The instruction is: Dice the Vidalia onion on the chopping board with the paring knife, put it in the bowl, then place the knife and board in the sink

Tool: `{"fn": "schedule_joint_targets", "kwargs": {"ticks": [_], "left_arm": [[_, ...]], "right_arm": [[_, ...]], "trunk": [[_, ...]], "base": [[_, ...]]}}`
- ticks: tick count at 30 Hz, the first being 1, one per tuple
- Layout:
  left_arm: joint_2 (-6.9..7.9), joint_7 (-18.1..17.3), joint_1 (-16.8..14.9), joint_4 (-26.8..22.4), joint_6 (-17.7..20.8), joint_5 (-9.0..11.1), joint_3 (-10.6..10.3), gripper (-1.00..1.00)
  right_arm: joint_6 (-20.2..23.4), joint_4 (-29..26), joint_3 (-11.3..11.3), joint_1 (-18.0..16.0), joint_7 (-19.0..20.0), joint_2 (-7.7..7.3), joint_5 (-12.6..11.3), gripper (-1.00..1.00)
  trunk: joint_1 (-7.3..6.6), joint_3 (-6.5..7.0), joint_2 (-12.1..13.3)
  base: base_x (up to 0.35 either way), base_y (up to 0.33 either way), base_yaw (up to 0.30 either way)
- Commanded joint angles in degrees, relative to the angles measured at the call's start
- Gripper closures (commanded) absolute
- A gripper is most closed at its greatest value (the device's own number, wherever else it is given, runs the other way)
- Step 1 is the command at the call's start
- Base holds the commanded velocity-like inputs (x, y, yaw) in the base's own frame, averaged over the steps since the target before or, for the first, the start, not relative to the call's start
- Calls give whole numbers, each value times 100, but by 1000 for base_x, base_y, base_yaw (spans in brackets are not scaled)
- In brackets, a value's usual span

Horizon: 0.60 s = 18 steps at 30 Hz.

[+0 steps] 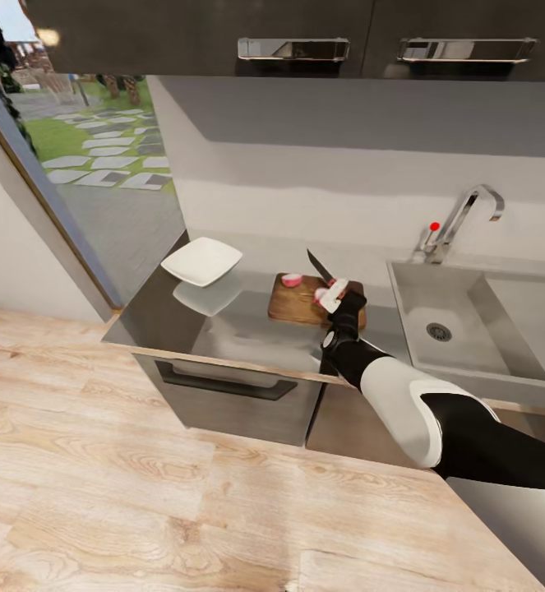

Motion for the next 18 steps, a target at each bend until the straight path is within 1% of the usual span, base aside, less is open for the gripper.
{"fn": "schedule_joint_targets", "kwargs": {"ticks": [1, 10, 18], "left_arm": [[4, 35, 2, -15, 36, 9, -17, -100], [4, 35, 2, -12, 36, 9, -17, -100], [4, 35, 2, -7, 36, 9, -17, -100]], "right_arm": [[38, 11, -44, -7, -14, 4, 62, 100], [35, 78, -44, -5, 8, 4, 63, 100], [35, 91, -44, -10, 20, 4, 63, 100]], "trunk": [[2, -9, -11], [2, -9, -11], [2, -9, -11]], "base": [[-145, 0, 0], [-178, 0, 0], [-30, 0, 0]]}}
